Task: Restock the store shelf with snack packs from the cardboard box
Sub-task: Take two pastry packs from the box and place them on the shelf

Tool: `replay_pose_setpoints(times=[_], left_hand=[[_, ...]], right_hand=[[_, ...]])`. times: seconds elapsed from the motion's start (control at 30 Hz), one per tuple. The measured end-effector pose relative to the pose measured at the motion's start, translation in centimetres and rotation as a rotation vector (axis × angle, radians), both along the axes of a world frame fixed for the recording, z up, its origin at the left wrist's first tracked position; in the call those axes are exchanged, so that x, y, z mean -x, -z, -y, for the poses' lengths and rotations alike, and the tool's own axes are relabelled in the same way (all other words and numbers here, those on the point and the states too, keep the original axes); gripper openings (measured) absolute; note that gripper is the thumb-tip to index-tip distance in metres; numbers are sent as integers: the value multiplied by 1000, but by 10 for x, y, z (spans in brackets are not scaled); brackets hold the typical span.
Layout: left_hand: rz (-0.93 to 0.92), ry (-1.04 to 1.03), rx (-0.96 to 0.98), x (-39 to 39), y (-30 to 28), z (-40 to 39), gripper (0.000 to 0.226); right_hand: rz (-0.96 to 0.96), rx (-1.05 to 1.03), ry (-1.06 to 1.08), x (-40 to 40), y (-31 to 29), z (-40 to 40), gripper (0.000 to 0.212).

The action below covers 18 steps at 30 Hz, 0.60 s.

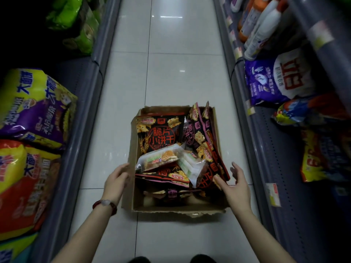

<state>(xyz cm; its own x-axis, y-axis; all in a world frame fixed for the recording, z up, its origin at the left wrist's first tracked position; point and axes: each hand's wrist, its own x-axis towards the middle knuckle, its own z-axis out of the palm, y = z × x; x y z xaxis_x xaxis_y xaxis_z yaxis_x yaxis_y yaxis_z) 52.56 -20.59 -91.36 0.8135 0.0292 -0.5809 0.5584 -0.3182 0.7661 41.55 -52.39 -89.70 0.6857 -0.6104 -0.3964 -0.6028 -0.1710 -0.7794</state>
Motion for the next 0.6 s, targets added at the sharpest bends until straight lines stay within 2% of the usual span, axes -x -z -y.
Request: replay_pose_setpoints(times=[0.13,0.23,0.4,0.5,0.6], left_hand=[[241,109,-141,-24,-48,19,25],[353,291,-197,-41,-59,45,38],[314,585,-286,-46,-17,75,71],[330,661,-394,-49,8,80,82],[360,821,-627,-54,21,83,90]], right_hand=[[137,185,-114,-11,-34,-17,56],[116,160,-242,-29,-28,-38,62],[11,0,-129,-44,11,-63,88],[57,-54,-58,-52,31,-62,92],[42,-20,-40,-59,42,-61,86]])
